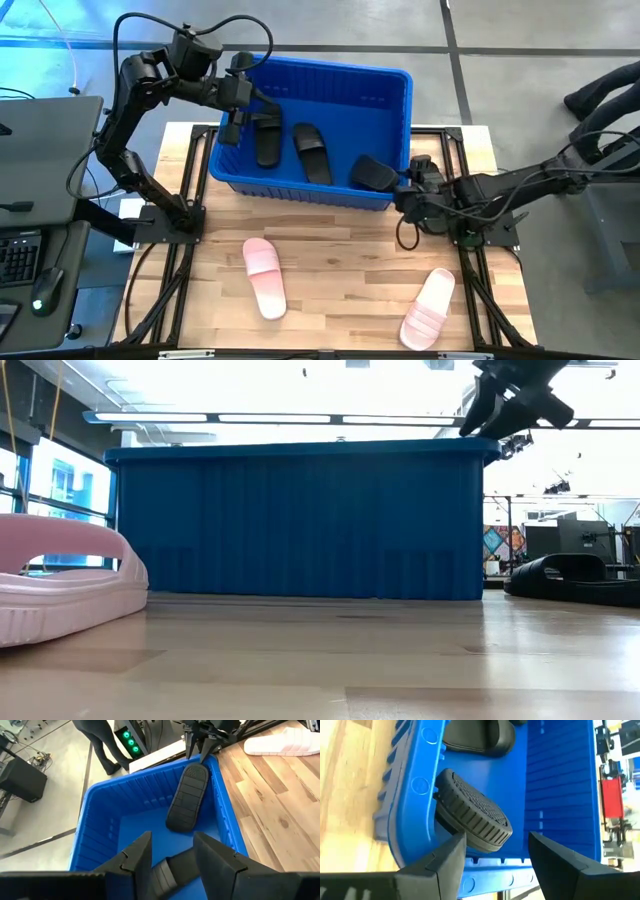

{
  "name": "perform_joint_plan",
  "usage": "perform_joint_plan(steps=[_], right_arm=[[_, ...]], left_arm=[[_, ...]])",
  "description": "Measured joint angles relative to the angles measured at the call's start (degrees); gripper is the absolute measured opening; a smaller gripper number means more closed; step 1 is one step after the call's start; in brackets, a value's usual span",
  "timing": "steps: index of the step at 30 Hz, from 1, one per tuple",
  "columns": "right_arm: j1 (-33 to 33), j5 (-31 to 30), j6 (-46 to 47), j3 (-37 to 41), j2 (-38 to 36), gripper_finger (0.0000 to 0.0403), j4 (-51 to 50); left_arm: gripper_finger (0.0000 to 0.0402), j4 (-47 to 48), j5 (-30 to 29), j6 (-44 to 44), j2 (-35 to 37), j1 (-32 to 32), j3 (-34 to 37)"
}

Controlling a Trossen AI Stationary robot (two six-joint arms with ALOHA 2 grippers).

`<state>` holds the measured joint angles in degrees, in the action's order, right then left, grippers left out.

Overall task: Pick and place slides into bin
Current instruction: Adjust the black slide in the blue bin, then put the black slide into the blue bin

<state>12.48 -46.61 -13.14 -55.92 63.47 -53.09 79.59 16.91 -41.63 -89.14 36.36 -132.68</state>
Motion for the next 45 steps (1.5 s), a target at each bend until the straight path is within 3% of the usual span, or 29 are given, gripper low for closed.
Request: perform_joint_plan(steps=[10,16,23,28,32,38,41,43,45], right_arm=[[-5.43,-0.36,-11.06,0.1,2.24,0.0208,7.01],[-11.38,0.56,-18.22,0.09,2.23,0.0208,24.39],[-18.44,20.17,-18.58,0.13,3.32,0.0208,44.09],[-20.53,25.45,-16.36,0.13,7.25,0.0208,47.78],[-19.51,19.99,-15.37,0.13,9.91,0.0208,44.74],[-14.16,-3.95,-27.78,0.09,9.85,0.0208,49.35],[-11.79,-13.8,-25.34,0.07,8.07,0.0208,48.37],[-11.67,-11.74,-16.7,0.07,6.94,0.0208,42.82],[-12.91,-3.6,-8.24,0.07,6.02,0.0208,36.17]], left_arm=[[0.0133,0.11,0.0,-0.09,0.0,0.0,0.0],[0.0133,0.11,-0.01,-0.09,0.0,0.0,0.0],[0.0133,0.11,-0.02,-0.07,0.0,0.0,0.0],[0.0133,0.73,-0.02,-0.07,0.0,-0.02,0.0],[0.0133,2.53,-0.05,-0.07,0.0,-0.02,0.0],[0.0134,4.42,-1.47,-1.33,0.0,-0.02,0.0],[0.0134,5.83,-1.64,-1.46,0.0,-0.02,0.0],[0.0134,6.61,-2.17,-1.49,0.0,-0.02,0.0],[0.0134,6.93,-2.75,-1.49,0.0,-0.02,0.0]])
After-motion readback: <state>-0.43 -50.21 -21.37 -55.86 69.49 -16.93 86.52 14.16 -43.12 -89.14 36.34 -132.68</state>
